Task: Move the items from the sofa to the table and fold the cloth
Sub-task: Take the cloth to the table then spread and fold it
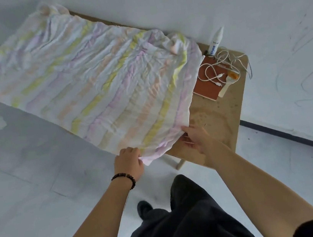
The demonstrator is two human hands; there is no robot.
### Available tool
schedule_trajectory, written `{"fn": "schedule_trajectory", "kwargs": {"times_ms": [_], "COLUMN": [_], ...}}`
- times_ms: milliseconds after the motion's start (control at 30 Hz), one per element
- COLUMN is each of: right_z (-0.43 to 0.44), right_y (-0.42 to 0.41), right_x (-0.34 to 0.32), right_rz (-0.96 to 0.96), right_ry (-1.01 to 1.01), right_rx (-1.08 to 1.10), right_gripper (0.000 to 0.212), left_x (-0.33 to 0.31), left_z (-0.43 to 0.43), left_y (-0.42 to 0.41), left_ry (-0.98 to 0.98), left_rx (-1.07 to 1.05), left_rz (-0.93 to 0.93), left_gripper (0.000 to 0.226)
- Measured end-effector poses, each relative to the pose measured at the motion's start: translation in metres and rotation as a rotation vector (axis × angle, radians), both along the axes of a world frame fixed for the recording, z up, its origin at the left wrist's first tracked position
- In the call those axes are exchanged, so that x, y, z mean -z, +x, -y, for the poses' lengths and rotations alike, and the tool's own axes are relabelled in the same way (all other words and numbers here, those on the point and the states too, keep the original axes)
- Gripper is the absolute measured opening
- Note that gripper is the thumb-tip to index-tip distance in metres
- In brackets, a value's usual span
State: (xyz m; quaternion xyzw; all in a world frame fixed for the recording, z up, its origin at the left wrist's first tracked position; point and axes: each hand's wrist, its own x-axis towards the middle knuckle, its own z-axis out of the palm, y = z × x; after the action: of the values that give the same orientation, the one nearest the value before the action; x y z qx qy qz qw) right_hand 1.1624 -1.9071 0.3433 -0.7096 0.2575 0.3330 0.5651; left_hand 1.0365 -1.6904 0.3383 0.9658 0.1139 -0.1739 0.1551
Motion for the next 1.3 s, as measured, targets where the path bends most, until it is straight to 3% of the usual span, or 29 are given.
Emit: {"fn": "schedule_trajectory", "kwargs": {"times_ms": [133,233,300,433,567,633,767,900,1000,1100,1200,1300], "right_z": [0.016,0.032,0.045,0.073,0.083,0.072,0.035,0.004,-0.005,-0.005,0.001,0.019], "right_y": [0.016,0.042,0.063,0.107,0.152,0.170,0.198,0.226,0.250,0.263,0.272,0.266], "right_x": [0.006,0.016,0.026,0.040,0.047,0.042,0.027,0.002,-0.031,-0.076,-0.119,-0.153], "right_rz": [0.027,0.038,0.036,-0.040,-0.134,-0.221,-0.350,-0.220,-0.172,-0.092,0.230,0.598], "right_ry": [-0.092,-0.105,-0.115,-0.042,0.052,0.207,0.490,0.526,0.493,0.505,0.343,0.370], "right_rx": [-0.228,-0.297,-0.325,-0.378,-0.410,-0.375,0.004,0.029,0.089,0.130,0.028,0.087], "right_gripper": [0.013,0.010,0.011,0.018,0.022,0.026,0.043,0.041,0.052,0.043,0.015,0.021], "left_x": [0.006,0.016,0.023,0.039,0.045,0.033,0.000,-0.020,-0.030,-0.040,-0.054,-0.064], "left_z": [0.025,0.049,0.070,0.118,0.149,0.160,0.159,0.133,0.117,0.109,0.103,0.104], "left_y": [-0.001,0.015,0.032,0.068,0.095,0.101,0.085,0.051,0.032,0.023,0.021,0.019], "left_ry": [-0.027,-0.044,-0.015,0.069,0.079,0.009,0.021,0.169,0.249,0.326,0.387,0.409], "left_rx": [-0.067,-0.081,-0.102,-0.317,-0.611,-0.722,-0.800,-0.792,-0.755,-0.719,-0.723,-0.740], "left_rz": [0.045,0.103,0.042,-0.082,0.181,0.302,0.451,0.417,0.489,0.551,0.598,0.618], "left_gripper": [0.023,0.055,0.060,0.051,0.020,0.021,0.026,0.050,0.029,0.030,0.031,0.030]}}
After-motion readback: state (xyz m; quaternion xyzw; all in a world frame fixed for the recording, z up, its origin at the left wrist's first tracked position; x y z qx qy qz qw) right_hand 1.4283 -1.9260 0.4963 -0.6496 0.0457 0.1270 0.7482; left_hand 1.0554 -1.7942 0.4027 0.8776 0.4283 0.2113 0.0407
